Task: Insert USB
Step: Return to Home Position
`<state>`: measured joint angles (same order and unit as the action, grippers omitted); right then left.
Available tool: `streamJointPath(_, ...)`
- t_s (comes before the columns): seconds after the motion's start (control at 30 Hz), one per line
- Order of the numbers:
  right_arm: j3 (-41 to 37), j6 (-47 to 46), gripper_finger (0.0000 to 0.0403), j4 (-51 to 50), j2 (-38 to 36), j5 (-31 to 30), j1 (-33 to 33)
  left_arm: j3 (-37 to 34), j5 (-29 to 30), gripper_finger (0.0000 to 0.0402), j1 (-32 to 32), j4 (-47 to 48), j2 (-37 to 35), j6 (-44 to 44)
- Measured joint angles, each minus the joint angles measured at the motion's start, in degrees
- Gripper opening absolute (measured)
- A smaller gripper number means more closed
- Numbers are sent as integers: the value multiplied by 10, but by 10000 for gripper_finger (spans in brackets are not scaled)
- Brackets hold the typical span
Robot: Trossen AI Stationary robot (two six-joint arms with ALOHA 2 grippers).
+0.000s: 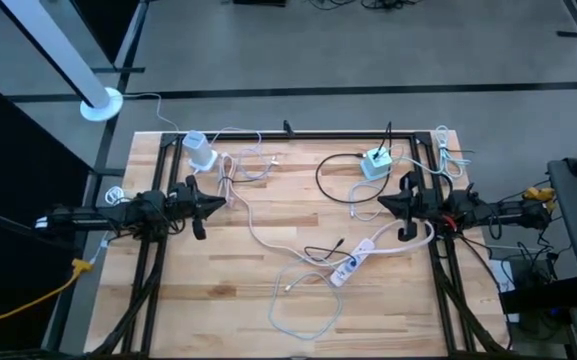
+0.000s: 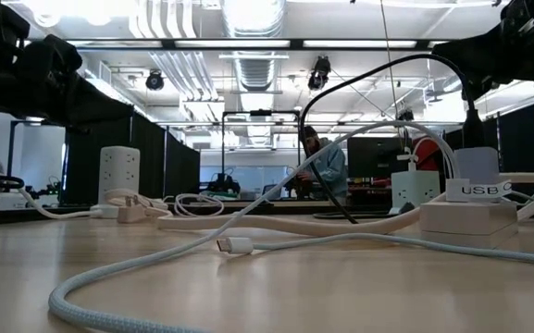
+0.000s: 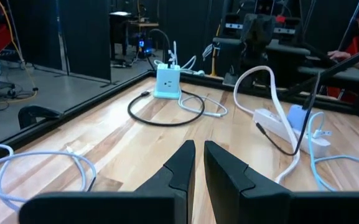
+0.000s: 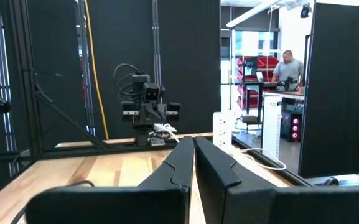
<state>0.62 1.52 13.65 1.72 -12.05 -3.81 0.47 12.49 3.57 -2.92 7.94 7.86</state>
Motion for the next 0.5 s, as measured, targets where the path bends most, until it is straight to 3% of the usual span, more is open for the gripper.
streamJointPath(0.5,0,0,0,-1,3,0,0,0,0,23,0,-1,10,0)
